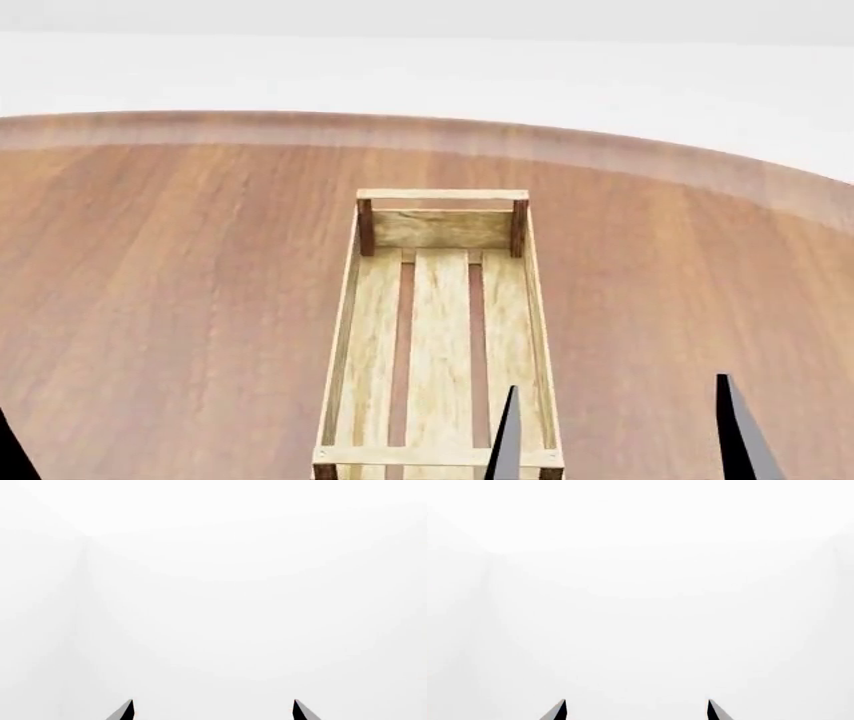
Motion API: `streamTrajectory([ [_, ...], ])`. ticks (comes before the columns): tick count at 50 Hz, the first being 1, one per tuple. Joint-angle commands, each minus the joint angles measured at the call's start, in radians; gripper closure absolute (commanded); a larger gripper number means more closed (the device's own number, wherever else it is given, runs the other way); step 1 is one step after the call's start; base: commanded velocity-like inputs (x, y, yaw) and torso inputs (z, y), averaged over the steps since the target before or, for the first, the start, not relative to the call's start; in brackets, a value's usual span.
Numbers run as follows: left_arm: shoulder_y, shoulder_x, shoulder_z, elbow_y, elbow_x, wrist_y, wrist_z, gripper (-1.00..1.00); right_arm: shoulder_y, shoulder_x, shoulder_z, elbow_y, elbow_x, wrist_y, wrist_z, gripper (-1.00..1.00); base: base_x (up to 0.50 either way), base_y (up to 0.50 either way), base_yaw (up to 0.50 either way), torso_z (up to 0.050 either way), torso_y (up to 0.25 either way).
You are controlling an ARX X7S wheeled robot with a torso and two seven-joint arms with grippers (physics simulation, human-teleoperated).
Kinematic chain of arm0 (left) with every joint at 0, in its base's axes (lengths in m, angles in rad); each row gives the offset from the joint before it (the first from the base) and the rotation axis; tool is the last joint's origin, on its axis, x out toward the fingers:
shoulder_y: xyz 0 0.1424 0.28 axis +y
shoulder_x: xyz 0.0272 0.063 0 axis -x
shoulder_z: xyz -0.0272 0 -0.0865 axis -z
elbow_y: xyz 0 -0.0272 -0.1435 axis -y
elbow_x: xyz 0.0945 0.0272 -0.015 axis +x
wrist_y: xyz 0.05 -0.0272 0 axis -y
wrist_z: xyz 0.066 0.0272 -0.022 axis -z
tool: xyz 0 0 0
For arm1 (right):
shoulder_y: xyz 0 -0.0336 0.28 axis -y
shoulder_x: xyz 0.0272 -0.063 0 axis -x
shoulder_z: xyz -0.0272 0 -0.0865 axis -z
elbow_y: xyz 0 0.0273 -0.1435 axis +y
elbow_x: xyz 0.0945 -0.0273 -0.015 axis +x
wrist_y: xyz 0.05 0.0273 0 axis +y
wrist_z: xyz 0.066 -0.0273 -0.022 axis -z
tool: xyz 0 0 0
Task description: Stack the right bowl on the left bowl and place them in the tray.
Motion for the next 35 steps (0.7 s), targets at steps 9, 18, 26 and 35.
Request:
streamTrajectory([
  [9,0.003,0.01,-0.024,0.009,0.019,-0.006,0.001,-1.0,0.004,-0.014,0.016,-0.01,-0.021,0.033,-0.003,-1.0,0.0,0.0,0.0,0.0,0.0],
  [18,0.002,0.001,-0.014,0.024,0.013,-0.03,0.004,-1.0,0.004,-0.01,0.01,-0.01,-0.025,0.036,0.002,-1.0,0.0,0.0,0.0,0.002,0.0],
  [26,-0.001,-0.001,-0.013,0.025,0.007,-0.04,-0.001,-1.0,0.004,-0.005,0.01,-0.013,-0.024,0.039,0.007,-1.0,0.0,0.0,0.0,0.05,0.0],
  [35,0.002,-0.005,-0.013,0.025,0.003,-0.04,-0.006,-1.0,0.005,-0.003,0.004,-0.008,-0.029,0.037,0.012,-1.0,0.0,0.0,0.0,0.05,0.0],
])
